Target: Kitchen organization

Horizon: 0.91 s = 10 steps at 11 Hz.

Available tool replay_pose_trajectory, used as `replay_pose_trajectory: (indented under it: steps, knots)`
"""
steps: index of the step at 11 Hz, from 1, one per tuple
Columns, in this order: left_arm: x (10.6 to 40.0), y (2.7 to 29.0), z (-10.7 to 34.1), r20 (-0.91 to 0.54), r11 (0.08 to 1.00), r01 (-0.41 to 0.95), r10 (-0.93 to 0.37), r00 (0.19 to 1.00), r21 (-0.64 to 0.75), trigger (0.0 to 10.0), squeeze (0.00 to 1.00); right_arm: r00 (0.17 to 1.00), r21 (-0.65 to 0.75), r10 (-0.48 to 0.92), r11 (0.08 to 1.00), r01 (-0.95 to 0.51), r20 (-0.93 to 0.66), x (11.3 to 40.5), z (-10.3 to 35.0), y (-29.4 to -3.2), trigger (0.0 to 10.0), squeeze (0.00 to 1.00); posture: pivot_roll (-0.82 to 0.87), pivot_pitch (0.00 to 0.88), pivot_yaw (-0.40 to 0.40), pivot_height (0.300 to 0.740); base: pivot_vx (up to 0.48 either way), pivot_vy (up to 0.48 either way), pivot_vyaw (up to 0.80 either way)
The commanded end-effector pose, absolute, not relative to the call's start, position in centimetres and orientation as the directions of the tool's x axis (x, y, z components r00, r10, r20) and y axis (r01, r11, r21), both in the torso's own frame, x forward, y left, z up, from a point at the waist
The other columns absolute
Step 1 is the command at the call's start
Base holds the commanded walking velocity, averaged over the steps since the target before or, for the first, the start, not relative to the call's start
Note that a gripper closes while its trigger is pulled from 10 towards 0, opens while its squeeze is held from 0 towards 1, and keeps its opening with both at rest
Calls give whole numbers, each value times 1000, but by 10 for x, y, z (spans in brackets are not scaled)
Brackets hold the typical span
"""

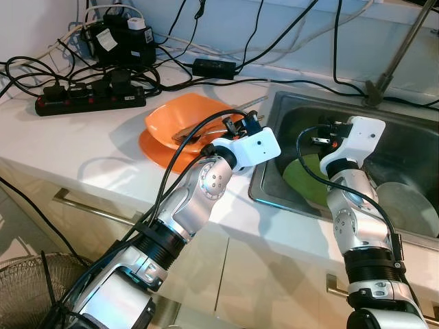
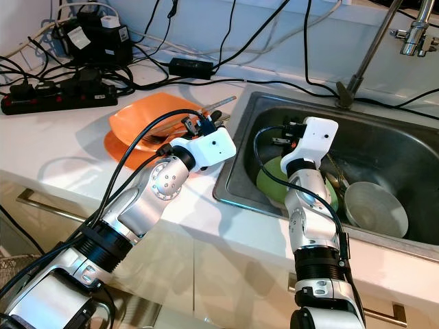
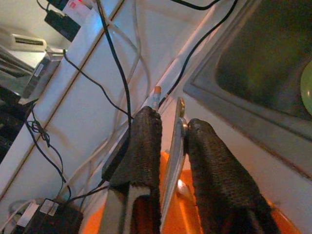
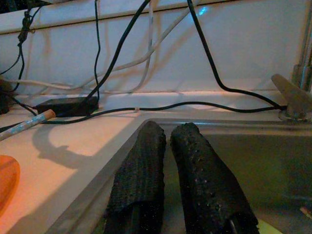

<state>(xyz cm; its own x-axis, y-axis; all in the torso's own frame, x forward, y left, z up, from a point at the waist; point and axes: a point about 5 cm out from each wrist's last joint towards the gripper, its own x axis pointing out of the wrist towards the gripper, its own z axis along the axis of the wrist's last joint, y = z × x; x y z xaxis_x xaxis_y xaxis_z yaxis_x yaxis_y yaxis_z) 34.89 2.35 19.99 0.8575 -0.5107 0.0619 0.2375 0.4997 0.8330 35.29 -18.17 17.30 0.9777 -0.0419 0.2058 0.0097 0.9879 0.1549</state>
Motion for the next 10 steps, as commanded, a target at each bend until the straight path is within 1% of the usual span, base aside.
replay_pose_trajectory:
  steps: [1,4,5,6,7,8,9,10]
  knots:
    - [351,22,206,81,506,222,-509,857,834,0,0,972,155,-48,988,12,232,353,179,-183,10000,0,188,28,-31,740,0,0,0]
    - [351,23,207,80,507,216,-498,863,834,0,0,973,156,-51,988,15,226,353,178,-183,10000,0,190,28,-31,740,0,0,0]
    - [351,23,211,88,534,225,-498,863,815,0,0,973,155,-51,988,16,227,353,178,-183,10000,0,190,28,-30,740,0,0,0]
    - [349,22,217,103,585,251,-504,858,771,0,0,973,154,-52,988,17,226,353,178,-184,10000,0,191,27,-31,740,0,0,0]
    - [348,22,222,116,615,263,-506,855,743,6314,0,973,154,-52,988,17,226,353,178,-184,10000,0,194,27,-32,740,0,0,0]
    - [347,22,229,135,648,267,-501,855,713,10000,0,973,155,-52,988,17,225,353,178,-184,10000,0,195,27,-33,740,0,0,0]
    - [345,22,239,157,707,292,-496,854,644,10000,0,973,155,-50,988,15,225,354,179,-183,10000,0,195,26,-34,740,0,0,0]
    - [344,22,245,167,741,314,-495,853,593,10000,0,973,154,-48,988,13,225,354,179,-183,10000,0,197,27,-36,740,0,0,0]
